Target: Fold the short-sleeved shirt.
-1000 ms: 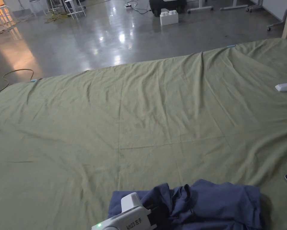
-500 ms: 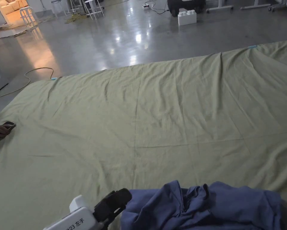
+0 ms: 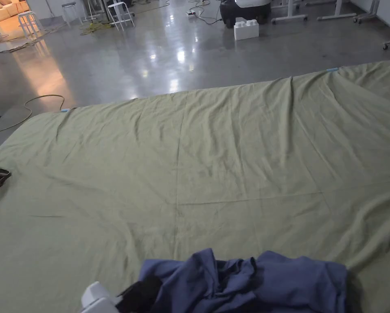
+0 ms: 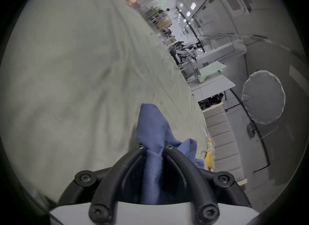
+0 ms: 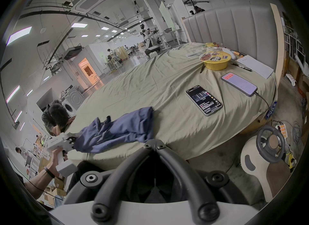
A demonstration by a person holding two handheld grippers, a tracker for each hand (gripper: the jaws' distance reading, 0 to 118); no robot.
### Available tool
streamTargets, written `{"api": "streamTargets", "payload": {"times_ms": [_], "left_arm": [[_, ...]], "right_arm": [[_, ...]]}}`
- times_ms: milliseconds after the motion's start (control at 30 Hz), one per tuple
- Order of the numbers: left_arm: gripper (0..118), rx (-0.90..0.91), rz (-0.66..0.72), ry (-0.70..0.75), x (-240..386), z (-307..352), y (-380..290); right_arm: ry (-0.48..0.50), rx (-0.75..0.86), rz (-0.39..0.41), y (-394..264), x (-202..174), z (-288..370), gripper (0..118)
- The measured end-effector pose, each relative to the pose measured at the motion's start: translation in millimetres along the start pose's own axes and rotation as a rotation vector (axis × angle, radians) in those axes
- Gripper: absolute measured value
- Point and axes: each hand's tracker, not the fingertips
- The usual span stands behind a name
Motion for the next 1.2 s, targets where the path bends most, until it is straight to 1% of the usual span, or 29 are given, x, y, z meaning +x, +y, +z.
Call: {"api": "streamTargets", "payload": {"times_ms": [33, 100, 167, 200, 233, 333, 433, 467, 500, 533, 567, 600, 667, 700, 733, 800, 833, 900, 967, 1000, 1033, 1067, 1133, 1167, 1200], "left_arm": [[12, 0.027, -0.046, 0.027, 4, 12, 8], [12, 0.073, -0.208, 0.114, 19, 35, 29], [12, 0.116, -0.347, 0.172, 41, 49, 37], [12, 0.1, -0.37, 0.122, 56, 50, 34], [13, 0.093, -0.396, 0.102, 69, 47, 27], [13, 0.044, -0.484, 0.049, 119, 20, -13], [13, -0.062, -0.509, -0.002, 152, -30, -62], [13, -0.077, -0.528, 0.041, 160, -52, -80], [13, -0.108, -0.544, 0.048, 166, -65, -94], [13, -0.139, -0.588, 0.092, 170, -84, -108], [13, -0.197, -0.617, 0.085, 173, -97, -124], [14, -0.233, -0.607, 0.062, 174, -107, -134], [23, -0.285, -0.57, 0.013, 174, -119, -147], [30, -0.287, -0.586, 0.008, 176, -123, -152], [43, -0.292, -0.602, 0.006, 178, -125, -154], [63, -0.302, -0.608, -0.059, 183, -119, -145], [68, -0.319, -0.542, -0.074, 185, -115, -140], [68, -0.251, -0.469, -0.07, 189, -95, -120], [65, -0.179, -0.382, -0.114, 184, -78, -101], [57, -0.153, -0.325, -0.134, 180, -73, -93], [24, -0.149, -0.276, -0.14, 177, -73, -87], [2, -0.166, -0.243, -0.143, 174, -77, -85], [2, -0.179, -0.256, -0.111, 170, -88, -92], [2, -0.214, -0.277, -0.105, 168, -101, -99], [2, -0.289, -0.305, -0.127, 166, -113, -109]], "right_arm": [[0.002, -0.003, -0.002, 0, 0, -2, 0], [0.008, -0.012, -0.01, -2, 0, -7, 0], [0.021, -0.019, -0.012, -3, -1, -11, 0], [0.026, -0.021, -0.011, -3, -3, -12, 0], [0.029, -0.021, -0.011, -3, -4, -13, 0], [0.044, -0.018, -0.013, -3, -7, -13, 0], [0.036, -0.009, 0.001, -4, -9, -6, 0], [0.029, -0.005, 0.009, -3, -10, -2, 0], [0.025, -0.005, 0.013, -3, -10, 2, 0], [0.018, -0.005, 0.019, -3, -9, 5, 0], [0.006, -0.007, 0.023, -5, -6, 8, 0], [-0.005, -0.01, 0.021, -6, -3, 10, 0], [-0.023, -0.02, 0.004, -11, 6, 12, 0], [-0.03, -0.029, -0.014, -14, 11, 11, 0], [-0.035, -0.039, -0.029, -16, 15, 9, 0], [-0.047, -0.053, -0.034, -19, 19, 6, 0], [-0.053, -0.055, -0.03, -20, 19, 5, 0], [-0.053, -0.056, -0.022, -20, 20, 5, 0], [-0.035, -0.051, -0.031, -19, 21, 4, 0], [-0.03, -0.05, -0.037, -19, 22, 2, 0], [-0.026, -0.05, -0.041, -19, 23, 1, 0], [-0.022, -0.051, -0.045, -19, 23, -1, 0], [-0.019, -0.057, -0.05, -19, 23, -4, 0], [-0.019, -0.061, -0.049, -19, 22, -5, 0], [-0.02, -0.064, -0.046, -19, 21, -5, 0]]}}
